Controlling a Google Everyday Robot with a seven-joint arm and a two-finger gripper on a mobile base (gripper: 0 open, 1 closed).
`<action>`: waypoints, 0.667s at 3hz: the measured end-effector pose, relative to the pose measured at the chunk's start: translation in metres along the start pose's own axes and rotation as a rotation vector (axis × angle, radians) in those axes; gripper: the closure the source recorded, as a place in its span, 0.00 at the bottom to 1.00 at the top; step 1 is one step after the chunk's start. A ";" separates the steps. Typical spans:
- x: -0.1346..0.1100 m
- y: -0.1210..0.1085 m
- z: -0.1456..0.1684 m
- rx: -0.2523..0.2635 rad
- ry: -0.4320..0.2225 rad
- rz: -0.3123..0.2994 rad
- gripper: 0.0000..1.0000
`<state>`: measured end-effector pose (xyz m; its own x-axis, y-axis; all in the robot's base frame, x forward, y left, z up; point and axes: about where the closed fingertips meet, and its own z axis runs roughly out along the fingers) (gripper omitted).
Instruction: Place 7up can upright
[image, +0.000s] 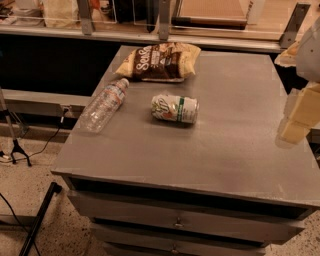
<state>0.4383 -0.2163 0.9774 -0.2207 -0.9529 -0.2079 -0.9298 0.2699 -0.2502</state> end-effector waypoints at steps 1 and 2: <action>0.000 0.000 0.000 0.000 0.000 0.000 0.00; -0.022 -0.010 0.014 -0.011 -0.018 -0.049 0.00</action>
Offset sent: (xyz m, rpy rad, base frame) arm 0.0245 0.0277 -0.0108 0.0134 0.0060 0.0823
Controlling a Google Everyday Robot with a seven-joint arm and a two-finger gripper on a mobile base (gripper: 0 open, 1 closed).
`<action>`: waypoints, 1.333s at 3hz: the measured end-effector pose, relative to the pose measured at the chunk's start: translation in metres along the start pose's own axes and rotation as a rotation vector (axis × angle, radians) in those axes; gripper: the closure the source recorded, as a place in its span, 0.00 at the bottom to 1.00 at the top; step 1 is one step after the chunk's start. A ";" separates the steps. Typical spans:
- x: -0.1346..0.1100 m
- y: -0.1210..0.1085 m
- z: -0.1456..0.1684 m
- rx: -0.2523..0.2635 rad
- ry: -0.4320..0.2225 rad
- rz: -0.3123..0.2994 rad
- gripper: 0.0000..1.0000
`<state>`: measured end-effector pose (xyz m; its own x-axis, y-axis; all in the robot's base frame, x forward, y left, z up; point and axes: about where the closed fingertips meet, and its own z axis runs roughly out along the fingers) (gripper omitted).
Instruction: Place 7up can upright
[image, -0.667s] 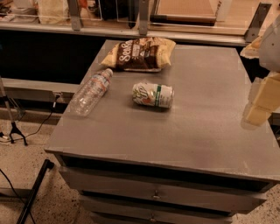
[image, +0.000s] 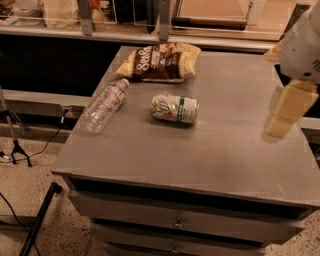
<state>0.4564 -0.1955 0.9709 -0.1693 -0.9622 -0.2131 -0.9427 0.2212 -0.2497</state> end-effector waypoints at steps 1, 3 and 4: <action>-0.022 -0.010 0.019 -0.027 -0.007 -0.045 0.00; -0.083 -0.043 0.069 -0.086 -0.001 -0.086 0.00; -0.104 -0.055 0.091 -0.105 0.027 -0.074 0.00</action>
Offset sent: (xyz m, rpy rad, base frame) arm 0.0798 0.0885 -0.0408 0.0127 0.0823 0.1335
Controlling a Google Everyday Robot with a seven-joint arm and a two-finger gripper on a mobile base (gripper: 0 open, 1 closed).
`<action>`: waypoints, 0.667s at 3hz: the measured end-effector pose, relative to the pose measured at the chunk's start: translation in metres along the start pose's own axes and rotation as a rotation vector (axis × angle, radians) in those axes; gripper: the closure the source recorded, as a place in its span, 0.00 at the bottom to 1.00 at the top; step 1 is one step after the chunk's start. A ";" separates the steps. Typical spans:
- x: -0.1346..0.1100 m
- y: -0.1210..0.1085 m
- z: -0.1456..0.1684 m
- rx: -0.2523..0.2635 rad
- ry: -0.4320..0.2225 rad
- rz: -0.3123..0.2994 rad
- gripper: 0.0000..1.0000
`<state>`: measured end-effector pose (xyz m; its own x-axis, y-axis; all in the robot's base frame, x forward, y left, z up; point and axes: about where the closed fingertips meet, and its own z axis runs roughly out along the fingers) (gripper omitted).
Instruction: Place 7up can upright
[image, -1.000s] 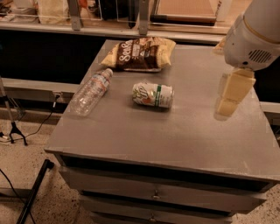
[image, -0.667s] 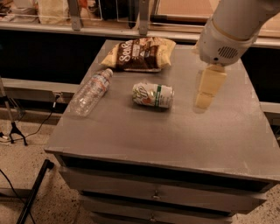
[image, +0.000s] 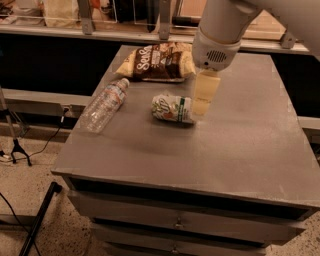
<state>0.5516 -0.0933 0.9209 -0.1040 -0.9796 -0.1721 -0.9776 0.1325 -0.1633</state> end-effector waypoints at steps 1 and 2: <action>-0.027 -0.012 0.020 -0.014 0.031 0.027 0.00; -0.042 -0.015 0.032 -0.027 0.040 0.033 0.00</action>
Offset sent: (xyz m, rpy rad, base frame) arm 0.0282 0.0599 -0.0327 -0.0490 0.0727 -0.0429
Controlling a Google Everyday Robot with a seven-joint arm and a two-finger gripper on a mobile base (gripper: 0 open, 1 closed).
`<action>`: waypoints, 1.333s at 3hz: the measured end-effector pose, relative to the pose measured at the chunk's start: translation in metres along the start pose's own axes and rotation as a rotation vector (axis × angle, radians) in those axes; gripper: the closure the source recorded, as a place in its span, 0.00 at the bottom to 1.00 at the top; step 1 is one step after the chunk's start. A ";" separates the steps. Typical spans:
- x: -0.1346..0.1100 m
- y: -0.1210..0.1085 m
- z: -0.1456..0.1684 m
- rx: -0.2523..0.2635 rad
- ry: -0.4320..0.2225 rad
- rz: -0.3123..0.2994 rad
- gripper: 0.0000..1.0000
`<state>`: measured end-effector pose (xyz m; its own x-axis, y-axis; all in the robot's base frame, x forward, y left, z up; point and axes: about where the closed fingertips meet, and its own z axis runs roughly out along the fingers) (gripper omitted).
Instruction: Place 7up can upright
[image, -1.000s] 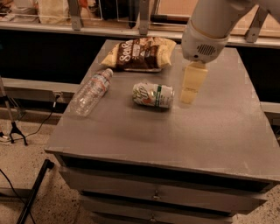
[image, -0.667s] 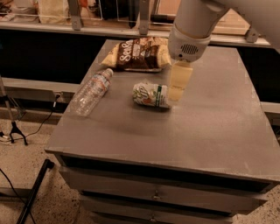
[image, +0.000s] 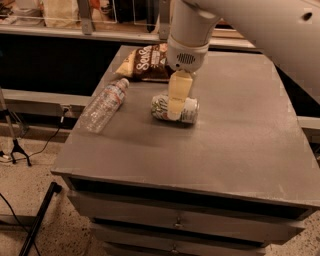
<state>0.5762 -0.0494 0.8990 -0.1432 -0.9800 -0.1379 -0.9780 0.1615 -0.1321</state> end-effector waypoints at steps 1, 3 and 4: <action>-0.006 -0.003 0.014 -0.004 0.029 0.018 0.00; -0.014 0.002 0.052 -0.020 0.051 0.058 0.00; -0.021 0.008 0.062 -0.037 0.072 0.053 0.00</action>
Offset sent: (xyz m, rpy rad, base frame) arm 0.0149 0.0039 -0.0470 -0.0861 0.0549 -0.1010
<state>0.5810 -0.0205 0.8402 -0.2038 -0.9763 -0.0728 -0.9736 0.2100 -0.0896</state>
